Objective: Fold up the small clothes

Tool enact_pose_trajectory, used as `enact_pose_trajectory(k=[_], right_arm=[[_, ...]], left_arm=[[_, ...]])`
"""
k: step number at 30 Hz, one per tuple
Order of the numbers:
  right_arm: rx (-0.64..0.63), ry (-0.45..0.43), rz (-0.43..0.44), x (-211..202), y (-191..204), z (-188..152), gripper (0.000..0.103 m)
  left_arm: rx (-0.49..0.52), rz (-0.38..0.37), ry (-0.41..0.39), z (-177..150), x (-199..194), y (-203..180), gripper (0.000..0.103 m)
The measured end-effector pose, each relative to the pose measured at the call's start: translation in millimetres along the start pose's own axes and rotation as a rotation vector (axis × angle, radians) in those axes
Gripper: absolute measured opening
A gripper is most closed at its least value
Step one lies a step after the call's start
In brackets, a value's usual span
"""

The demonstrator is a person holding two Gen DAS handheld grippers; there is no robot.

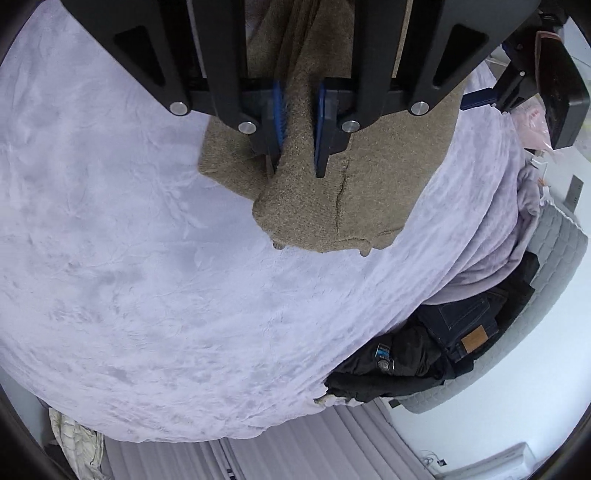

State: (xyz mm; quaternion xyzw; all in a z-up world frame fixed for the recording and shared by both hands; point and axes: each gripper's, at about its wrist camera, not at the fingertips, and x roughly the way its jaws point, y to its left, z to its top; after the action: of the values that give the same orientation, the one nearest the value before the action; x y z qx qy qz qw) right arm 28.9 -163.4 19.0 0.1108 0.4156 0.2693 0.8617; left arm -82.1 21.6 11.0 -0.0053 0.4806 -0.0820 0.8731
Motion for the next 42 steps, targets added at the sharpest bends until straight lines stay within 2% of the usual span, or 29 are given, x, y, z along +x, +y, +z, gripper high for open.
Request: enact_pose_trajectory(k=[2,4,6,7,10,11,15,16,18,21,25,29,31,34,37,42], right_arm=[[-0.011,0.057,-0.041,20.2,-6.0,-2.6,0.016],[0.019,0.072,-0.049,30.9,-17.6,-3.9,0.03],[0.093,0.059,-0.012,26.8,-28.6,-4.3,0.039],[0.109,0.054,-0.013,21.4,-29.6,-4.9,0.04],[0.026,-0.011,-0.063,-12.0,-9.2,-13.2,0.042],[-0.015,-0.032,-0.042,-24.4,1.2,-17.9,0.043],[-0.174,-0.064,0.125,-57.3,42.6,-50.8,0.074],[-0.188,-0.057,0.16,-58.3,48.1,-57.3,0.076],[-0.198,-0.012,0.169,-49.0,51.6,-69.5,0.076],[-0.144,0.07,0.106,-23.3,37.2,-82.9,0.076],[-0.135,0.077,-0.042,-22.3,26.9,-88.6,0.076],[-0.11,0.029,-0.028,-48.8,26.4,-90.0,0.076],[-0.156,-0.02,-0.039,-64.6,37.6,-89.5,0.076],[-0.236,-0.059,-0.088,-72.5,58.7,-90.3,0.076],[-0.31,-0.065,-0.163,-67.6,79.7,-100.4,0.076],[-0.493,0.009,-0.161,-50.5,108.1,-130.3,0.077]], left_arm=[[0.007,0.007,0.008,2.0,2.6,-0.9,0.103],[-0.001,0.002,0.019,3.0,1.6,1.0,0.103],[-0.008,0.004,0.02,2.2,-3.7,3.4,0.103],[-0.007,0.015,0.015,2.6,-7.1,3.9,0.103],[0.02,0.052,-0.001,1.3,-16.0,3.5,0.103],[0.024,0.059,-0.003,1.2,-17.0,4.0,0.103],[-0.001,0.036,0.014,-0.1,-10.4,10.9,0.103],[-0.013,0.028,0.02,-0.9,-8.8,12.4,0.103],[-0.027,0.019,0.024,-1.3,-7.5,13.9,0.103],[-0.018,0.029,0.025,-3.1,-8.0,11.2,0.103],[0.001,0.071,0.006,-2.8,-17.6,7.7,0.103],[0.034,0.115,-0.062,6.4,-32.9,0.3,0.103],[0.018,0.153,-0.065,13.0,-30.5,2.2,0.103],[-0.007,0.216,-0.009,13.3,-15.2,8.4,0.103],[-0.045,0.206,0.004,5.3,-12.0,14.8,0.103],[-0.037,0.219,0.008,0.0,-14.5,13.7,0.103]])
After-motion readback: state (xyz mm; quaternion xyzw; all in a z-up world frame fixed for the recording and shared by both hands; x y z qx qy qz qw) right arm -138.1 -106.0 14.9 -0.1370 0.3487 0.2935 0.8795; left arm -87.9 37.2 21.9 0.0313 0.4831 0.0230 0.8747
